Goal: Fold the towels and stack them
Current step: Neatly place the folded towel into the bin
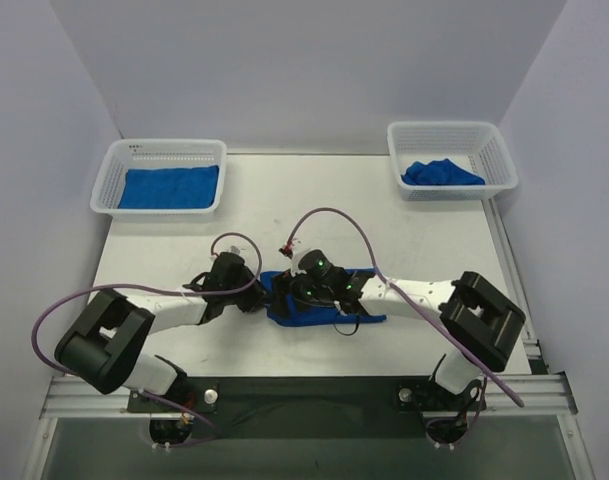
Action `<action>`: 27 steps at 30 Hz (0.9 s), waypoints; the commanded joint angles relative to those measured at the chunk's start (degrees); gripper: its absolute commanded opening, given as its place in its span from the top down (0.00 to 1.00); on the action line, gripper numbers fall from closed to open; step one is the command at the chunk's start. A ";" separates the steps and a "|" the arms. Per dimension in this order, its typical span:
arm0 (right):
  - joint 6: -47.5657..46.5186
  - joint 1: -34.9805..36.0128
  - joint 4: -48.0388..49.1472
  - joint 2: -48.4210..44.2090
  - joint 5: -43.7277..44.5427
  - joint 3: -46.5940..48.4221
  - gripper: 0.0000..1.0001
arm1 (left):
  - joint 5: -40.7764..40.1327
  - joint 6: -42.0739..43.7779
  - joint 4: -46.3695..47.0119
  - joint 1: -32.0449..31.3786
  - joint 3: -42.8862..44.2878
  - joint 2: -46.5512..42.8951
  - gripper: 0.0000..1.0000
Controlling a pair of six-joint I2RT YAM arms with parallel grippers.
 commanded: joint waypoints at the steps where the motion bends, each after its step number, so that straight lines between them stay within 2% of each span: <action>1: -2.86 -0.09 -5.33 -6.87 2.62 0.85 0.25 | -3.39 8.76 -4.79 0.63 1.63 -3.39 1.00; 4: -4.88 -0.80 -13.41 -13.02 10.16 -0.72 0.23 | -1.73 17.54 -7.60 1.77 4.53 -4.02 1.00; 5: -6.54 -0.97 -14.91 -16.86 14.71 -1.60 0.23 | -0.41 19.58 -9.69 3.08 7.41 -3.58 1.00; 7: -7.43 -1.93 -20.17 -20.75 17.90 -3.79 0.22 | 1.53 24.67 -14.36 4.23 11.47 -2.44 1.00; 12: -9.36 -3.69 -29.41 -34.99 23.35 -8.37 0.21 | 2.50 34.62 -22.36 8.01 23.94 2.22 1.00; 17: -9.19 -4.75 -34.60 -47.37 27.67 -13.11 0.19 | 8.19 42.18 -26.14 11.97 34.76 8.54 1.00; 21: -9.98 -5.80 -36.98 -51.00 28.82 -14.09 0.18 | 11.81 46.23 -31.15 16.09 47.57 15.82 1.00; 27: -11.65 -8.62 -38.39 -48.64 28.47 -11.90 0.18 | 15.24 47.38 -34.23 21.54 57.96 21.20 1.00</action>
